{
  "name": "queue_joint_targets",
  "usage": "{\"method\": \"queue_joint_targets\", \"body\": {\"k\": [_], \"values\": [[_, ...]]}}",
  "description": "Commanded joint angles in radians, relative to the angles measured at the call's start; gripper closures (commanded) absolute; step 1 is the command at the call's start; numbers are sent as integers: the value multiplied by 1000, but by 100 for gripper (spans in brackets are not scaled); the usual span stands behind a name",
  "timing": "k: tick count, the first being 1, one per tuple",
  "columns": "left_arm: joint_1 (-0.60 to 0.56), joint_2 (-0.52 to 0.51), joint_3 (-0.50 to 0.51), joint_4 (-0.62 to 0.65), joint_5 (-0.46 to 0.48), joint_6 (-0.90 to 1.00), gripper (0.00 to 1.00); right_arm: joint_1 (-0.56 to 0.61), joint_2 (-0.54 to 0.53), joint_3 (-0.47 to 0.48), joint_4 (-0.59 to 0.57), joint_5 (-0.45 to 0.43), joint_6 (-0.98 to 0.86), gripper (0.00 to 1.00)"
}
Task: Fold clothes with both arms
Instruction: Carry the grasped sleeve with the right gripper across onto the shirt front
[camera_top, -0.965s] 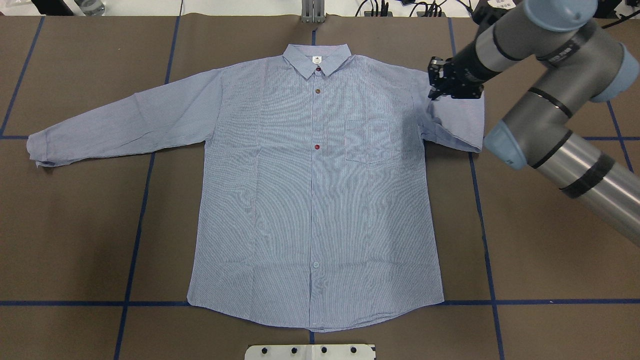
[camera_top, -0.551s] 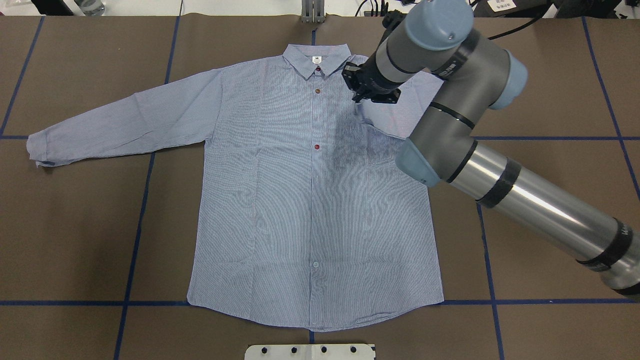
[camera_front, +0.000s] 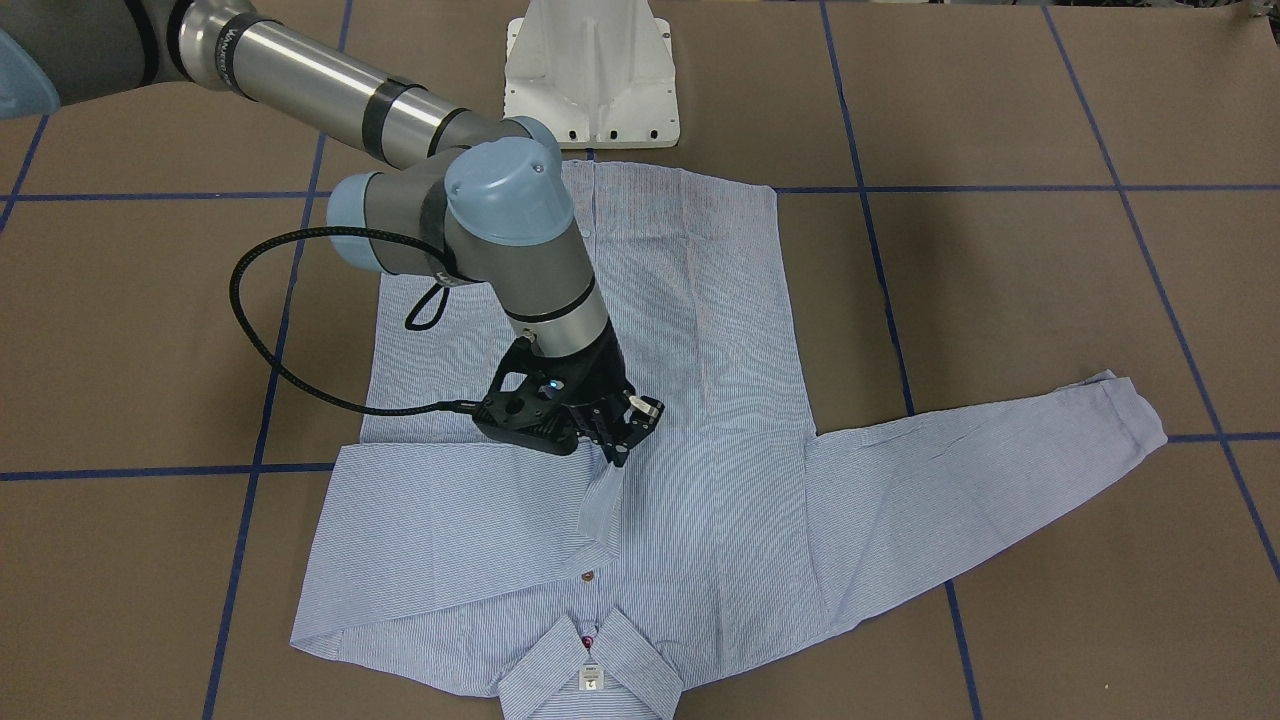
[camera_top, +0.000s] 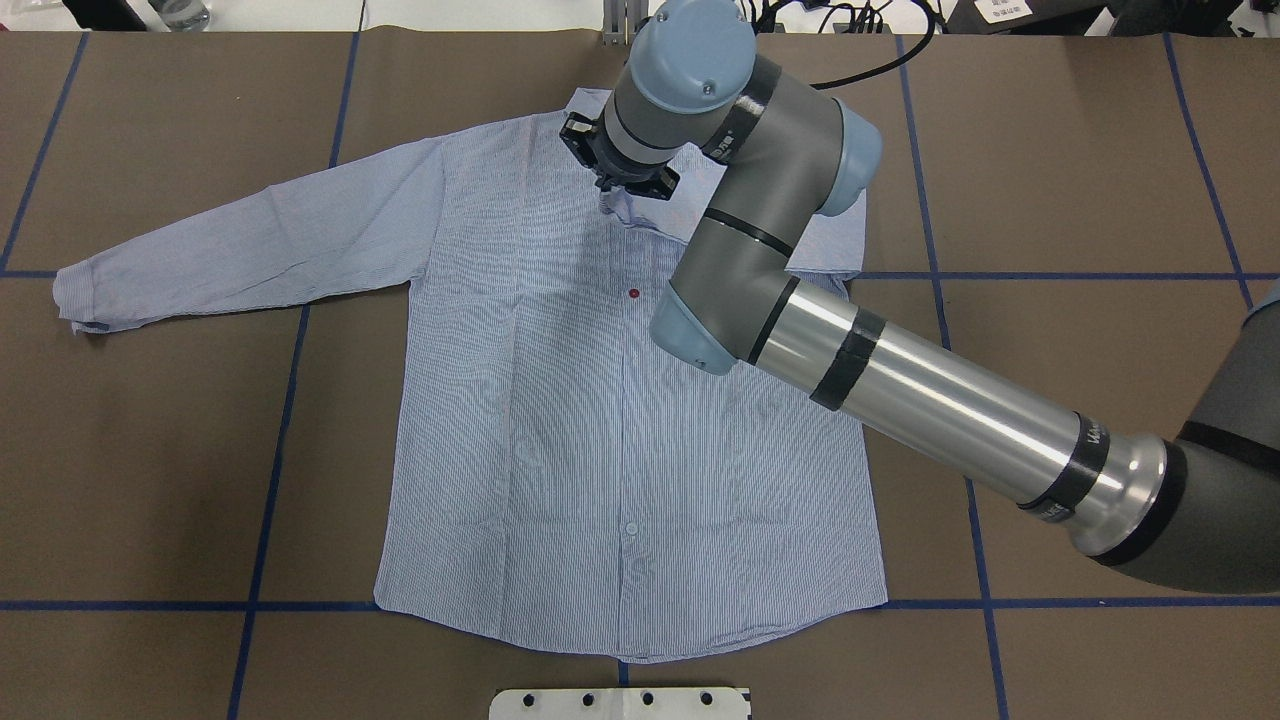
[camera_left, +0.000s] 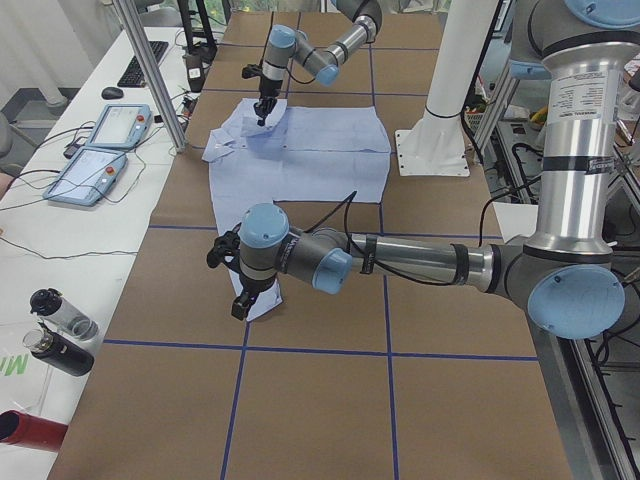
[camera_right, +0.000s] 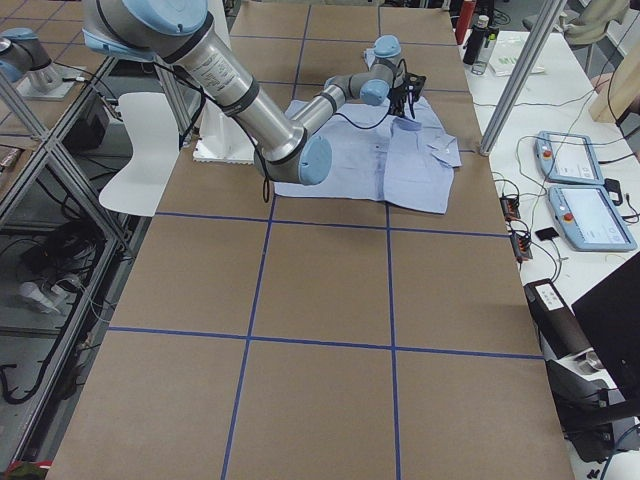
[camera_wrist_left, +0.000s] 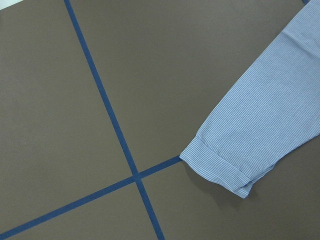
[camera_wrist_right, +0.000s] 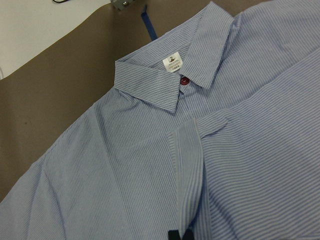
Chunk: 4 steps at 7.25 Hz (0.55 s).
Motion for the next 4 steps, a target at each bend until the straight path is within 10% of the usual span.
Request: {"method": "queue_joint_targets", "body": {"k": [1,3,4], "values": [[3,-4,3,-1,2,-1,0,-42,23,-44,49,-54,31,100],[37,-9,6,-1,1,-1,0,-52,23,-45,49,-55,40,100],[38,-14,7,1,1,-1,0,-58,23,-49,49,-56,47,56]]}}
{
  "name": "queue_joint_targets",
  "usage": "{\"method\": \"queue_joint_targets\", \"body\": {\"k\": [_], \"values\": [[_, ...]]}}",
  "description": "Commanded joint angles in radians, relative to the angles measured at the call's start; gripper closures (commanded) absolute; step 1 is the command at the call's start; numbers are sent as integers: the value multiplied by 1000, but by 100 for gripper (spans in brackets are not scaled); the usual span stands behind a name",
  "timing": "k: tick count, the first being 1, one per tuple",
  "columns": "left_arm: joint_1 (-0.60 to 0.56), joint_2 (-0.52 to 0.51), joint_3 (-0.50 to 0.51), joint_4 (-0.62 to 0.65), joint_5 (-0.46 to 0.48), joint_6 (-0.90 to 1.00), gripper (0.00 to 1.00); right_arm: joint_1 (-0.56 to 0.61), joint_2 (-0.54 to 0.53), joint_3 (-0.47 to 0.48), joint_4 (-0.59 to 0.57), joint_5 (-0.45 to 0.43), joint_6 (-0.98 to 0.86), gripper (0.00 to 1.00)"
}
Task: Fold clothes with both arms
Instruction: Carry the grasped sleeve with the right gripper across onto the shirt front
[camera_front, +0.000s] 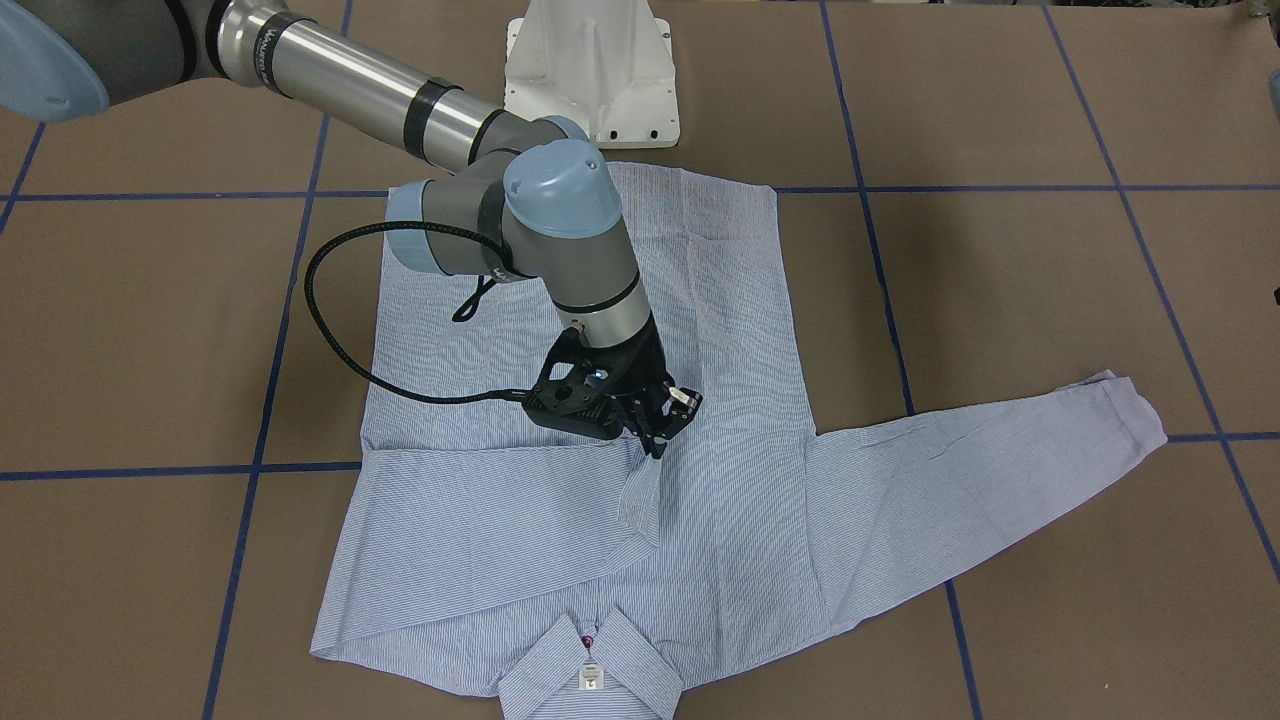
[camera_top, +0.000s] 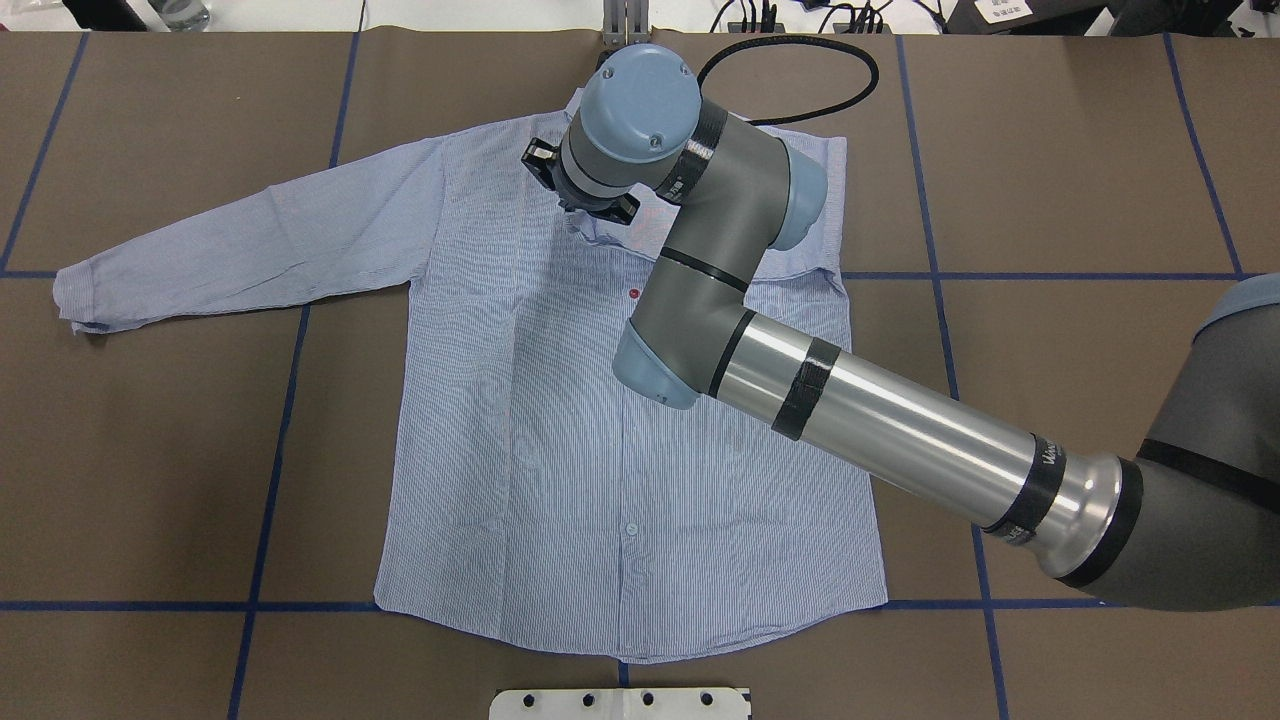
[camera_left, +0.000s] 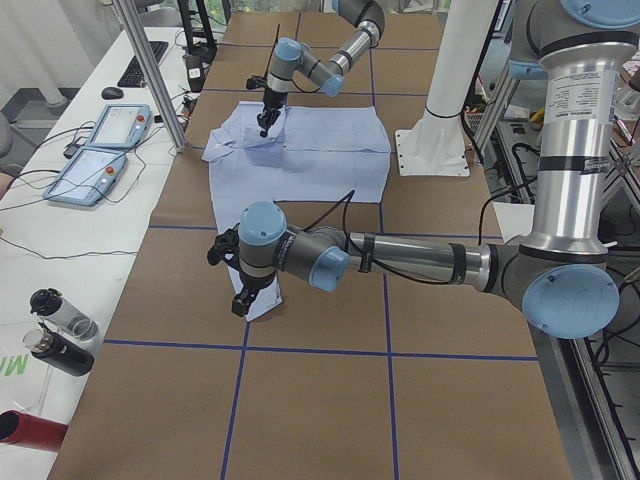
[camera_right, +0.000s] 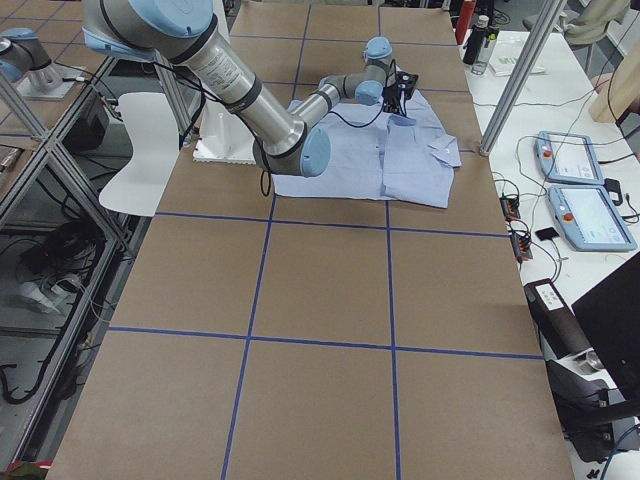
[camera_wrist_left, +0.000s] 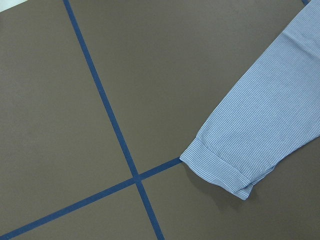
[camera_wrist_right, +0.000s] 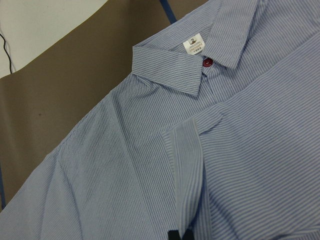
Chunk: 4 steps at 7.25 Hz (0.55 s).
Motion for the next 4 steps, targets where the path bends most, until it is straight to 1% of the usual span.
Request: {"method": "queue_joint_targets", "body": {"k": [1,2,3,4], "values": [[18,-13,3,0,-2,-27,0,-17,2,-6,1,-13,16,7],[72,-42,8,-12,-2,-125,0,-31,22,-6,-1,-54,71,0],[125,-79,51,-48,-2,-197,0,-38,45,-3,-5,-58,138,0],[127,-96,124,-144,-2,-260,0,-40,45,24,-11,-52,175,0]]}}
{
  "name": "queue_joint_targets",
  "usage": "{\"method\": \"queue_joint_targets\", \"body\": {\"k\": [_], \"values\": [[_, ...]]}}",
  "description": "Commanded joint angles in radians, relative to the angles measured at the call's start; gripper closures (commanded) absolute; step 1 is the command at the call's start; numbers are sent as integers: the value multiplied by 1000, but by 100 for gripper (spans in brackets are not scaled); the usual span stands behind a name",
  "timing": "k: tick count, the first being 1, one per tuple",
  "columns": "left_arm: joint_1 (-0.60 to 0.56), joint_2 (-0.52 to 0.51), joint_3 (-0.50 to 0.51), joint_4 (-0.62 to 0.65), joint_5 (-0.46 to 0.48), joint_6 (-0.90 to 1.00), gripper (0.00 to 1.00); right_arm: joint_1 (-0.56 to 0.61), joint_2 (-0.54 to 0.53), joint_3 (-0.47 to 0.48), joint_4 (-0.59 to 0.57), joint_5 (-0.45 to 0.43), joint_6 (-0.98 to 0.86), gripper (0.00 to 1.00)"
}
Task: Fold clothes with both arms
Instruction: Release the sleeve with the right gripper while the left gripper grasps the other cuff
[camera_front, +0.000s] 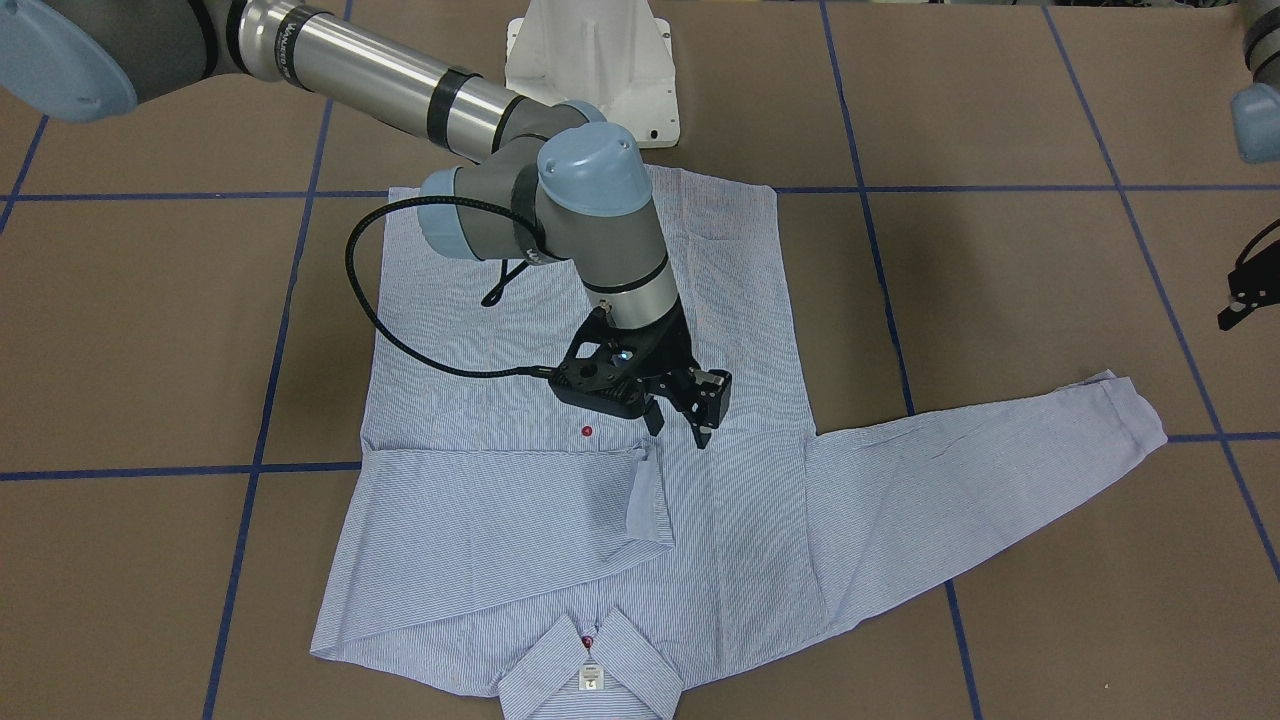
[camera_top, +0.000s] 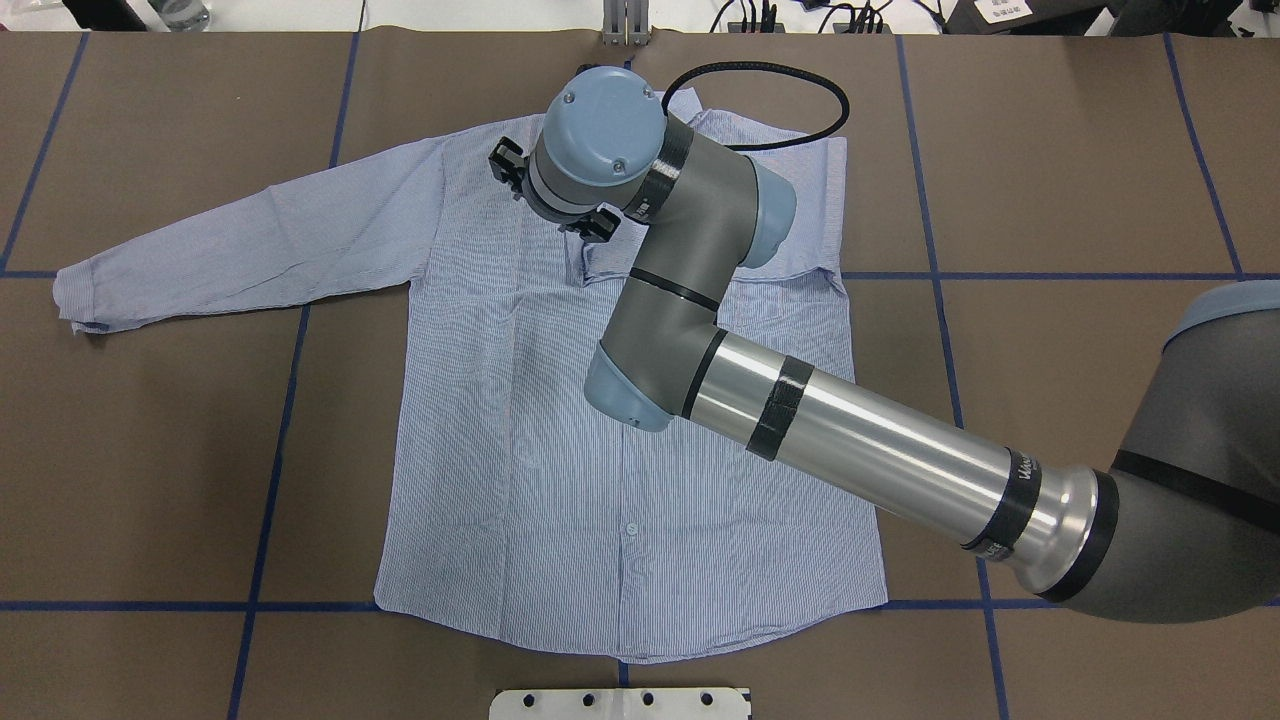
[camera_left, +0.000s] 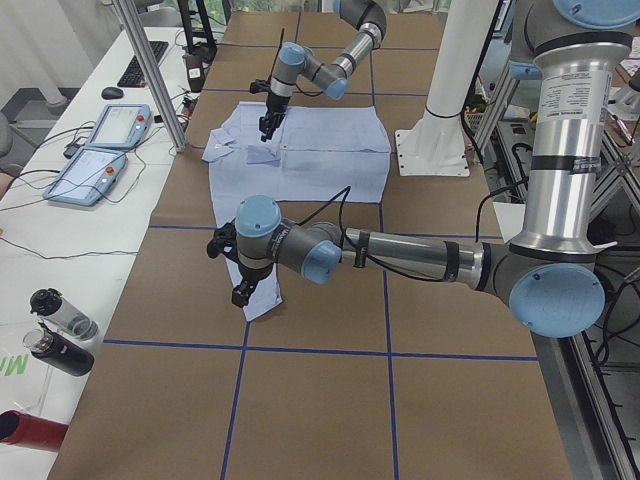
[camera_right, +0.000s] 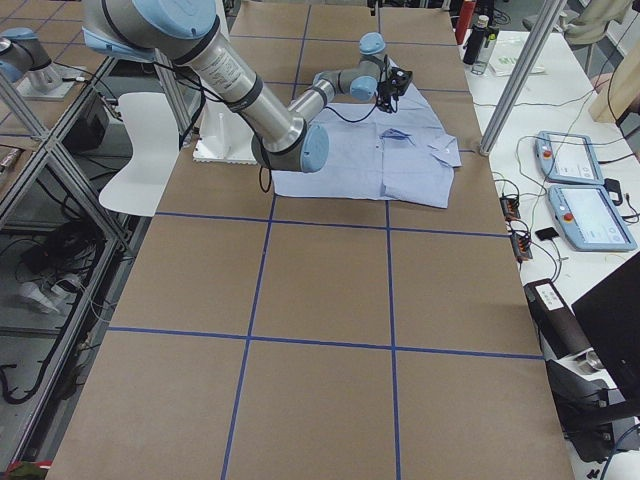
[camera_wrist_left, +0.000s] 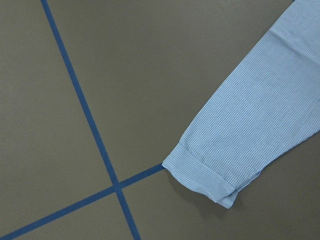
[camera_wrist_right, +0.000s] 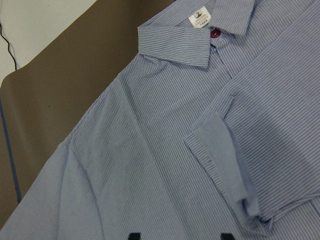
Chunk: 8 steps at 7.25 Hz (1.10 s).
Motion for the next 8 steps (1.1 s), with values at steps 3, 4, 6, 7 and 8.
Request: {"method": "queue_joint_targets", "body": {"k": [3,4,6,7,8], "values": [[72,-26,281,-386,-6,-346,1,-6,-143,214,-97,6,53,0],[75,-26,287,-397,-15,-489,1,-4,-233,306,-98,6,50,0],[119,-22,288,-412,-31,-674,4,-6,-292,362,-100,6,45,0],[136,-13,296,-503,-37,-784,7,-4,-303,367,-100,6,45,0],[154,-6,354,-612,-37,-861,8,-3,-311,380,-100,8,45,0]]}}
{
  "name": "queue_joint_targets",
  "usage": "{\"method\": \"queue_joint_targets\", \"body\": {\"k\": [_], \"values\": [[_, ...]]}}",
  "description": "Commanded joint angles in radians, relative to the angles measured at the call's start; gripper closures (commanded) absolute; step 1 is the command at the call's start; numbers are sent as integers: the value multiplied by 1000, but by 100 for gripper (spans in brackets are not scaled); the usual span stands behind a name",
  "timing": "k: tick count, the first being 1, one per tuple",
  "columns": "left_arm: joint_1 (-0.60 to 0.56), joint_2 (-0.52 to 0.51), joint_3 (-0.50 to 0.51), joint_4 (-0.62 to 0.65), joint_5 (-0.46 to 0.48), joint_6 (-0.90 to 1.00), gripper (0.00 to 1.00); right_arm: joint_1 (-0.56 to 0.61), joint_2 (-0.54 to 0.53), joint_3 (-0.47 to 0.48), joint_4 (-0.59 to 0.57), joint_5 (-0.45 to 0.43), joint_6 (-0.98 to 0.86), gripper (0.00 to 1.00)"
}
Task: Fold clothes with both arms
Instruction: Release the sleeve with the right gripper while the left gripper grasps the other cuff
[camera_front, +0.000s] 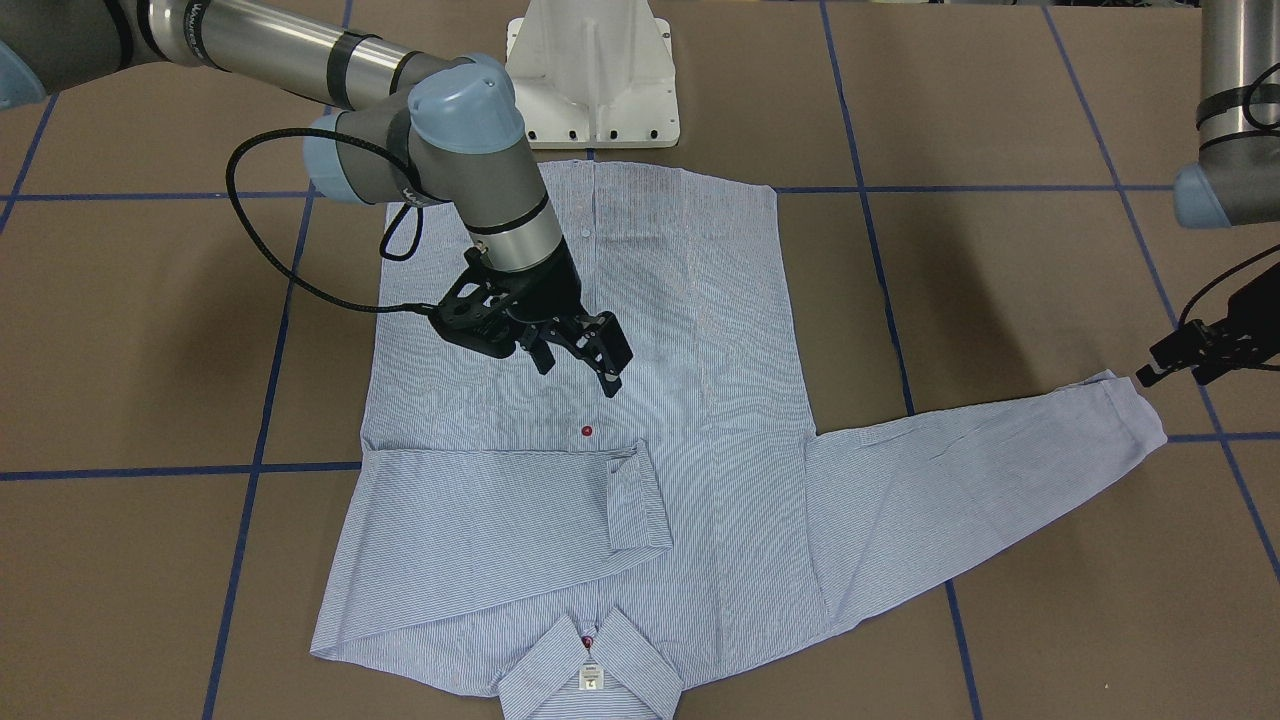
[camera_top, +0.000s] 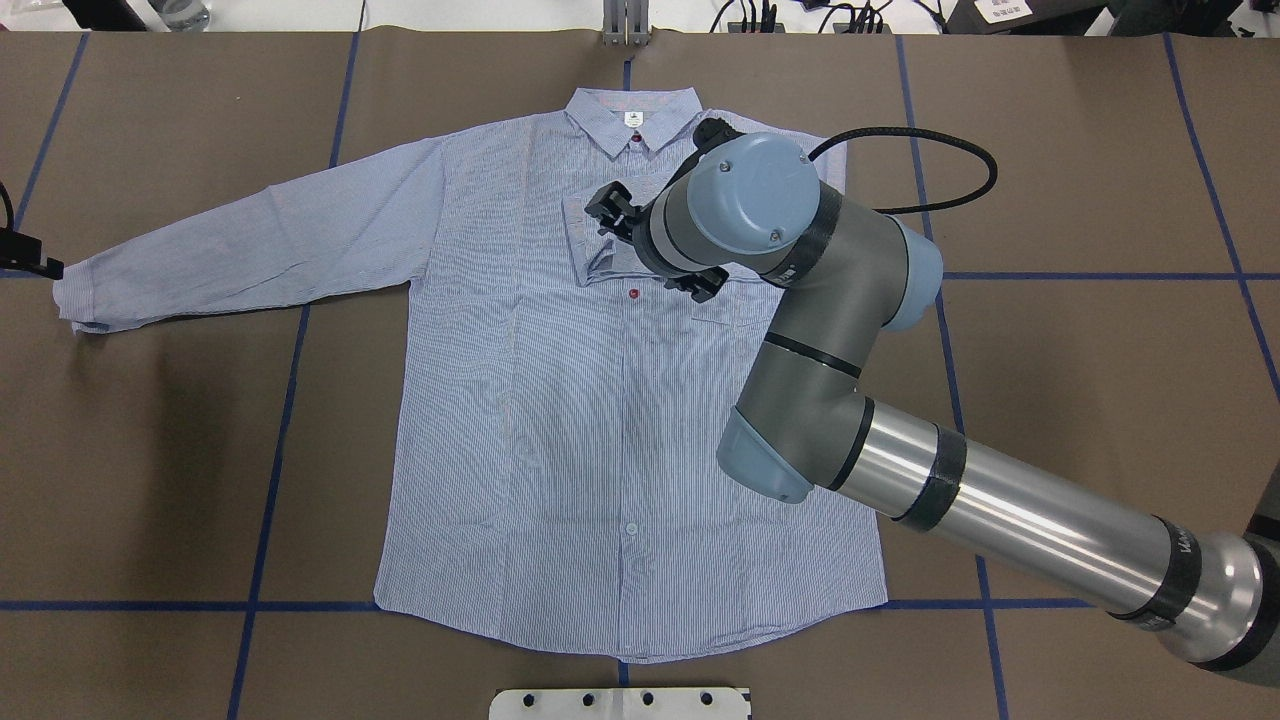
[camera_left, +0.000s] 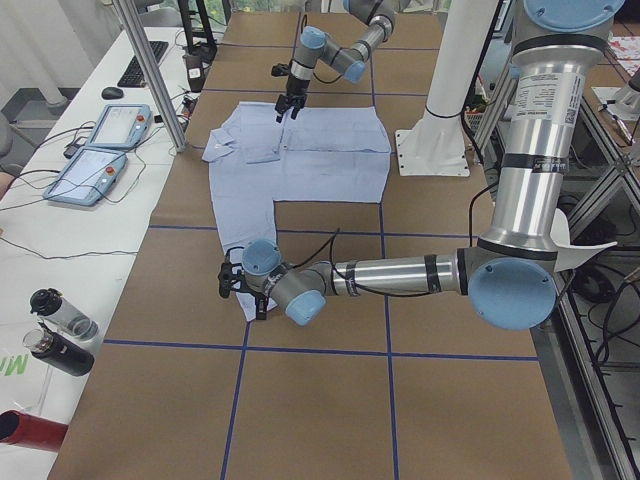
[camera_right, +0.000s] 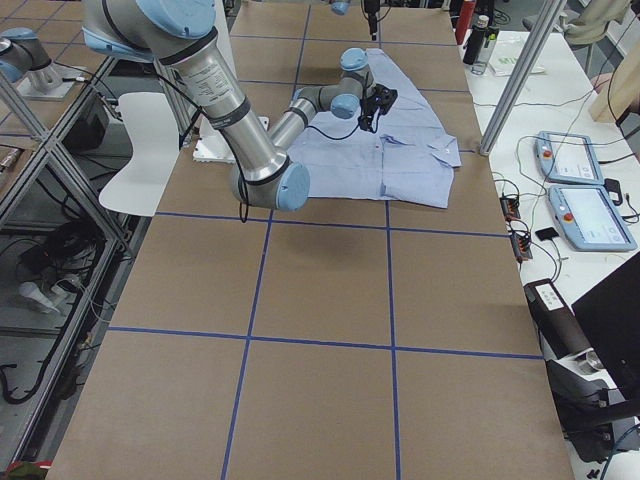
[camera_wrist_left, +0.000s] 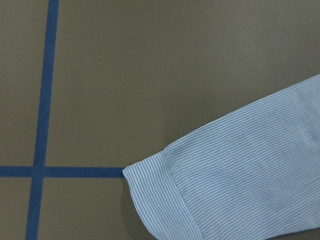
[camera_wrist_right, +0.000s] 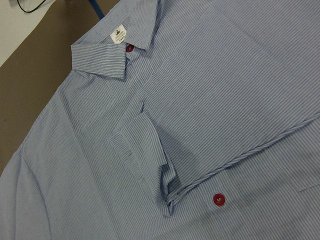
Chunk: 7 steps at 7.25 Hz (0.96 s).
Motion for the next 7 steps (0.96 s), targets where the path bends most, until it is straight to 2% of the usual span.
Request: {"method": "queue_joint_targets", "body": {"k": [1,3,7], "values": [[30,10,93,-216,-3,-196,16,2,-17,19,0,3,0,0],[63,10,100,-250,4,-263,31,2,-43,50,0,3,0,0],[69,8,115,-253,7,-262,46,2,-51,61,0,3,0,0]]}}
